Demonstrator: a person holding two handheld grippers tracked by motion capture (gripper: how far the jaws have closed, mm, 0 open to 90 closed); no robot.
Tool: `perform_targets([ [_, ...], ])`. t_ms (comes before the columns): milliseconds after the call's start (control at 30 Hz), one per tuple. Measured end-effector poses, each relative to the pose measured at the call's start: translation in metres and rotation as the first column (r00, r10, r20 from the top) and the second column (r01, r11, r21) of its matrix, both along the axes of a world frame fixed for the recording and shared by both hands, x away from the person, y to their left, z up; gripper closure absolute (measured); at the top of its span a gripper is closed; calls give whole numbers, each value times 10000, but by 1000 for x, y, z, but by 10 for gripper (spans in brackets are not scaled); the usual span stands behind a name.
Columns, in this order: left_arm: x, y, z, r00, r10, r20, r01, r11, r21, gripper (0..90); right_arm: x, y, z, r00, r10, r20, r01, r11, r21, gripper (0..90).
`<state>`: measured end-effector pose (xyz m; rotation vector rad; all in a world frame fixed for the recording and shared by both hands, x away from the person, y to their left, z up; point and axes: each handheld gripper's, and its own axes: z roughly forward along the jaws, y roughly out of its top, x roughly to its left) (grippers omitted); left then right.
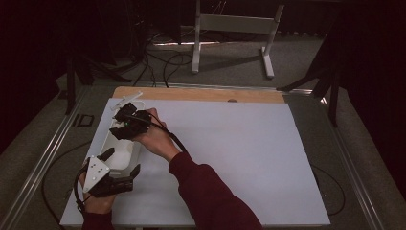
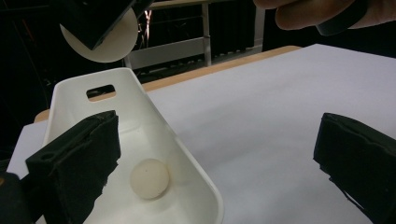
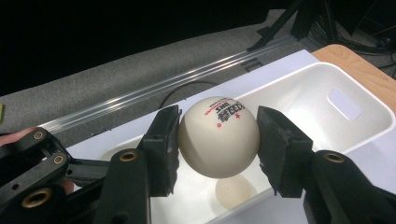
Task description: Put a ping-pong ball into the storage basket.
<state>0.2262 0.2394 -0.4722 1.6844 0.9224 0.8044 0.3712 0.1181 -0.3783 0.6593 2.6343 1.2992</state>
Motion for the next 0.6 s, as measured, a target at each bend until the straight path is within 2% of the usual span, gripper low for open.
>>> perform_targets([
  [100, 0, 0, 0, 10000, -6, 13, 6, 10000, -31, 13, 1, 1, 1, 9999, -31, -124, 34, 9997, 247, 490],
  [167, 0, 1, 0, 10000, 5, 28, -5, 10000, -53, 12, 3, -1, 1, 9981, 111, -600, -67, 9973, 735, 296],
  [200, 0, 1, 0, 10000, 13, 35, -13, 10000, -47, 13, 3, -1, 2, 9982, -146, -582, 190, 9970, 744, 238],
  [233, 0, 1, 0, 10000, 13, 35, -13, 10000, -47, 13, 3, -1, 2, 9982, -146, -582, 190, 9970, 744, 238],
  [267, 0, 1, 0, 10000, 19, 34, -19, 10000, -50, 13, 4, -2, 3, 9976, -217, -659, 271, 9963, 814, 198],
  [300, 0, 1, 0, 10000, 10, 24, -10, 10000, -41, 12, 5, -3, 4, 9972, -481, -580, 521, 9962, 695, 135],
  [600, 0, 0, 0, 10000, 4, 13, -4, 10000, -19, 12, 4, -9, 4, 9981, -346, -509, 371, 9981, 491, 94],
])
